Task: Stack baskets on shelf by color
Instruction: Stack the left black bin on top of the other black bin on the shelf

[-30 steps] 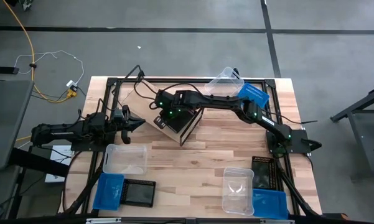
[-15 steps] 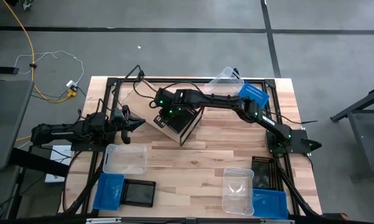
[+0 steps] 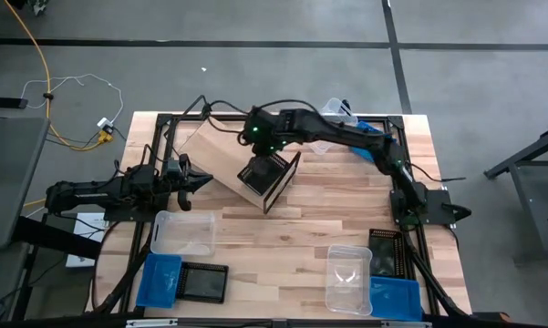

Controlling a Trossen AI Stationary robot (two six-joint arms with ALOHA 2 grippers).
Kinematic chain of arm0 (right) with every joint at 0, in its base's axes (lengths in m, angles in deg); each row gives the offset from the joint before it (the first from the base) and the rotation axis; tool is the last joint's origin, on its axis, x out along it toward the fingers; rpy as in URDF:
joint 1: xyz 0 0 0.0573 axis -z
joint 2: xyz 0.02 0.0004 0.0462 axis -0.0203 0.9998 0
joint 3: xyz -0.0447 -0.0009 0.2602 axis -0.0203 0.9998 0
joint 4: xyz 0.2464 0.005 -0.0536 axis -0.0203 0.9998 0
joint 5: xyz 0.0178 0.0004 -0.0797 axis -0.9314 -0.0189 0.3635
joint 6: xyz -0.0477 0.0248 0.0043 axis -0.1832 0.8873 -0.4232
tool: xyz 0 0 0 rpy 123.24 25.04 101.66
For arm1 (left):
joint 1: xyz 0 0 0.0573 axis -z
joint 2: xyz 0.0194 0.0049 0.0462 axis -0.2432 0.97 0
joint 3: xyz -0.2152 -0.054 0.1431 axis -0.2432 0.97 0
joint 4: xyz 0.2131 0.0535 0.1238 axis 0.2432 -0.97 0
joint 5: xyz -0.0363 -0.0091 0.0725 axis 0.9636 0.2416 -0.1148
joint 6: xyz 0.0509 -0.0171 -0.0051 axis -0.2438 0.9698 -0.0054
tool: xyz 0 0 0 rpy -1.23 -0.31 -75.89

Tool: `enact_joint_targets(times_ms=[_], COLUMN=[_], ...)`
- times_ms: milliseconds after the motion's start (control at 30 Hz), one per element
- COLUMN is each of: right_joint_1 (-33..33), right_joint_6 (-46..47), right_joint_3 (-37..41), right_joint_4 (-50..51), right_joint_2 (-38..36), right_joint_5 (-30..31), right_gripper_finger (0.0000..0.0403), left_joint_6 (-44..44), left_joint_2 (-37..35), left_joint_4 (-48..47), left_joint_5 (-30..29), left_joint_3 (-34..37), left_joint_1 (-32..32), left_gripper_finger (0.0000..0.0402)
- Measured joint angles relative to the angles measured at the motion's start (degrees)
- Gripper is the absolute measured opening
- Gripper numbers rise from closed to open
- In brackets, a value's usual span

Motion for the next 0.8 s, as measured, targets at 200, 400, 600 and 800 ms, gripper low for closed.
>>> enact_joint_targets(times_ms=[200,400,600,800], right_joint_1=[0.0,-0.1,-2.6,-4.4], right_joint_6=[3.0,17.2,26.5,27.7], right_joint_3=[22.0,54.8,77.5,89.0], right_joint_4=[-12.0,-35.5,-58.7,-73.1], right_joint_2=[-15.3,-37.3,-56.3,-68.8], right_joint_5=[-0.1,0.3,2.7,3.1], right_gripper_finger=[0.0000,0.0000,0.0000,0.0000], left_joint_6=[0.0,0.0,2.1,7.0], left_joint_2=[0.0,0.0,0.0,0.0], left_joint_4=[0.0,0.0,0.0,0.1], left_joint_5=[0.0,0.0,0.0,0.0], left_joint_3=[0.0,0.0,0.0,0.0], left_joint_1=[0.0,0.0,0.0,0.0], left_gripper_finger=[0.0001,0.0001,0.0001,0.0001])
